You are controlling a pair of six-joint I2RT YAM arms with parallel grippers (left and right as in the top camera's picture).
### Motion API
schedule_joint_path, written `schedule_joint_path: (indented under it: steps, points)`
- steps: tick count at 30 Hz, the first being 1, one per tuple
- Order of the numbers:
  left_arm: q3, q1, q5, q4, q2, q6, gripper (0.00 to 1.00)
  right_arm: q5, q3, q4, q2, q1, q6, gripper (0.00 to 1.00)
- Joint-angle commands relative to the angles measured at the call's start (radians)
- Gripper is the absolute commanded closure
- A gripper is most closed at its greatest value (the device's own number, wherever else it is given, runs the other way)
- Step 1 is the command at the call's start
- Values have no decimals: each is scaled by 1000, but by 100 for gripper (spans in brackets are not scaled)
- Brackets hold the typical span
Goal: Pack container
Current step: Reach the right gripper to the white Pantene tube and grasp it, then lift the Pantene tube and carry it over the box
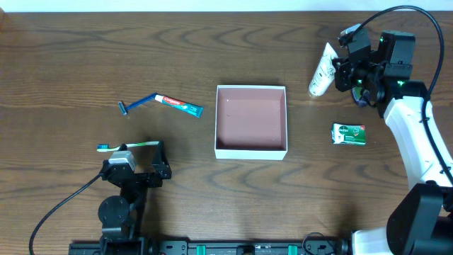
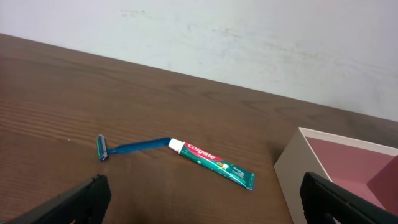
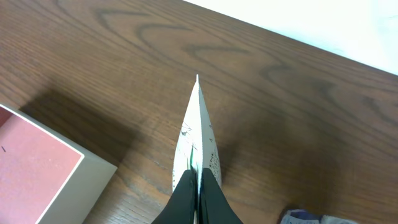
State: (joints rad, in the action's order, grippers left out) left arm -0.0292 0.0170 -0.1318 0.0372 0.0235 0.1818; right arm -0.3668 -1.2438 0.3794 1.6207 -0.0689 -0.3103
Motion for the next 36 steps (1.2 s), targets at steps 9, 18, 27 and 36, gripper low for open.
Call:
schedule_joint_path:
  steps: [9, 18, 27, 36]
  points:
    - [25, 4, -14, 21, 0, -13, 2, -11, -24, -45, -28, -8, 168, 99]
    - [25, 4, -14, 21, 0, -13, 2, -3, -39, -46, -145, -7, 315, 99]
    - [25, 4, -14, 21, 0, -13, 2, 122, -39, 16, -318, 85, 428, 99]
    - [25, 4, -14, 21, 0, -13, 2, 505, -39, 77, -425, 412, 551, 99]
